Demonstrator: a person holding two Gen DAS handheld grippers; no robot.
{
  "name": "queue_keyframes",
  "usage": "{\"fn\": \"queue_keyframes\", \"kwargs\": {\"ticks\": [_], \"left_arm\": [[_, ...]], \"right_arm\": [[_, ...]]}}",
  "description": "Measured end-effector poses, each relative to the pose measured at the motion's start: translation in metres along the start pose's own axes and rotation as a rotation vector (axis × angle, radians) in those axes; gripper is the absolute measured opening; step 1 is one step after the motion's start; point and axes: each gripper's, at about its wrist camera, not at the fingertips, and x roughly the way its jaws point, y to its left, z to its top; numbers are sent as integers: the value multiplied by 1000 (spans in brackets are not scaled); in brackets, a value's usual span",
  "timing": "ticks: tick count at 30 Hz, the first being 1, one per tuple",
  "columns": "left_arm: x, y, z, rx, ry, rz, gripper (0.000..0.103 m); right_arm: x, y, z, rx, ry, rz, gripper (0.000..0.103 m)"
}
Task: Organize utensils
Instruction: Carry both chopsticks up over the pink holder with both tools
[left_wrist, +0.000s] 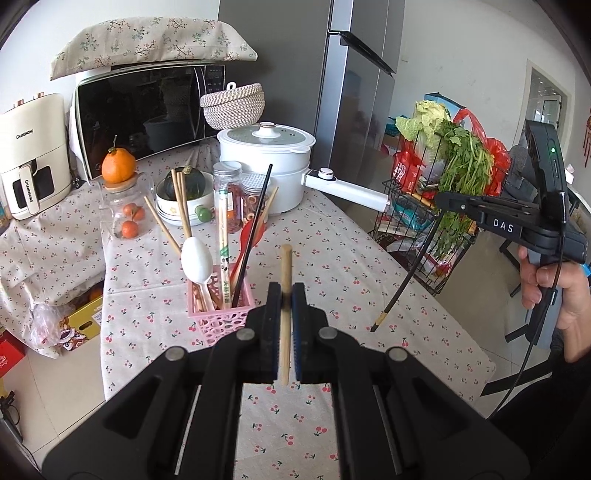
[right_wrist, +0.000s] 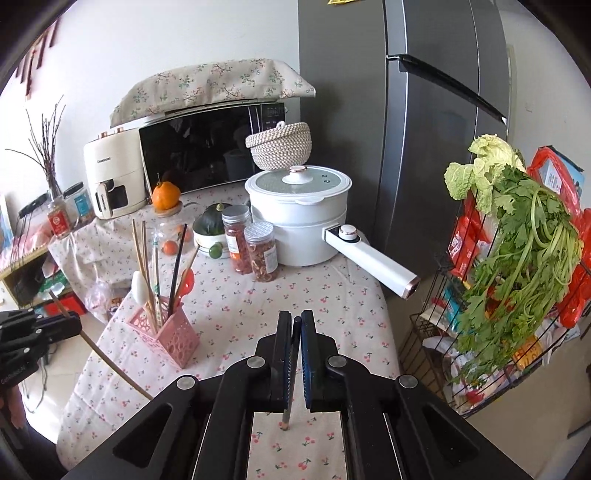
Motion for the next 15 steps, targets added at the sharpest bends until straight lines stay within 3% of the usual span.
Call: {"fn": "queue_keyframes", "kwargs": {"ticks": [7,15], "left_arm": [[10,-3,-5,24,9,31,6],[5,-4,-4,25,-11,29,6]], "right_arm": [[4,14,-1,-63,-18,-48,5],[5,12,-5,-47,-13,-57,6]]}}
